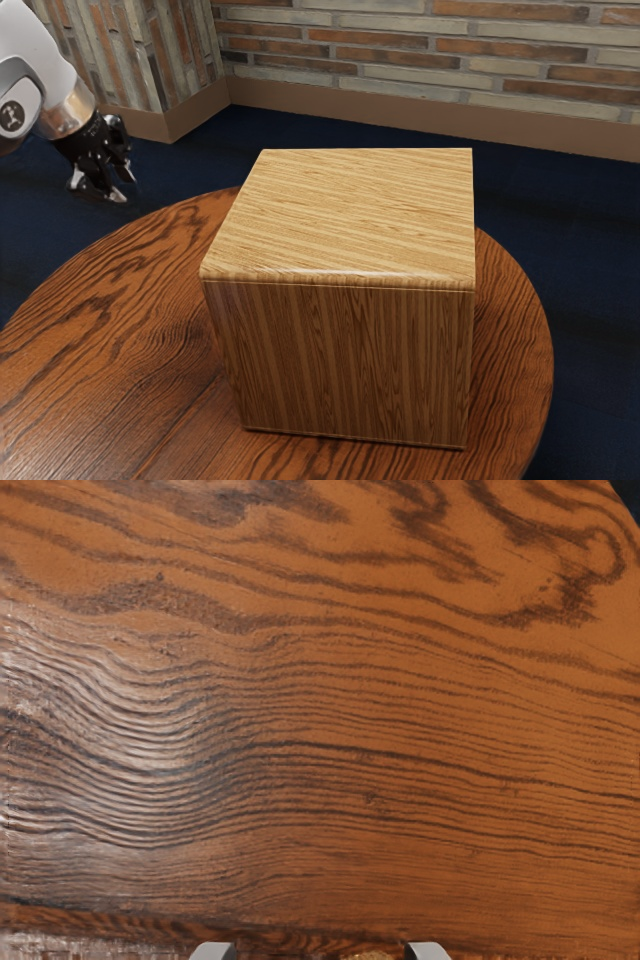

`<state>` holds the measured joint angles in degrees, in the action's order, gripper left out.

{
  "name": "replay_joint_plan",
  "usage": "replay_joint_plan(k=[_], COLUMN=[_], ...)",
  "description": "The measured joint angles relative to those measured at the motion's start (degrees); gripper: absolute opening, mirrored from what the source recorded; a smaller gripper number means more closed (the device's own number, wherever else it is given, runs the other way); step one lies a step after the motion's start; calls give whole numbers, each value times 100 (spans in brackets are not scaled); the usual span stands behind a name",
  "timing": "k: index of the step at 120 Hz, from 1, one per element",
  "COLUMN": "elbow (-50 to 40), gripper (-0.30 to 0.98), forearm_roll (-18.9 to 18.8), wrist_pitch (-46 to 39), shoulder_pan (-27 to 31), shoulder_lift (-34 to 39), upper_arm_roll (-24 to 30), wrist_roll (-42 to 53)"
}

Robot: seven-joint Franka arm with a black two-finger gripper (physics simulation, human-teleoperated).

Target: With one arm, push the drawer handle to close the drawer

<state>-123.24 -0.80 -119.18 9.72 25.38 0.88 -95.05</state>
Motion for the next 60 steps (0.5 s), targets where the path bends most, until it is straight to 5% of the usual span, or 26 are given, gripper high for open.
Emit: replay_joint_plan(k=[20, 60], elbow=[1416, 1213], gripper=[49, 65], forearm_roll=[96, -101], wrist_pitch=[1597, 2332], shoulder_pan=[26, -43], shoulder_lift=[-682, -1061], upper_arm_roll=[-9, -218], wrist_roll=[51, 128])
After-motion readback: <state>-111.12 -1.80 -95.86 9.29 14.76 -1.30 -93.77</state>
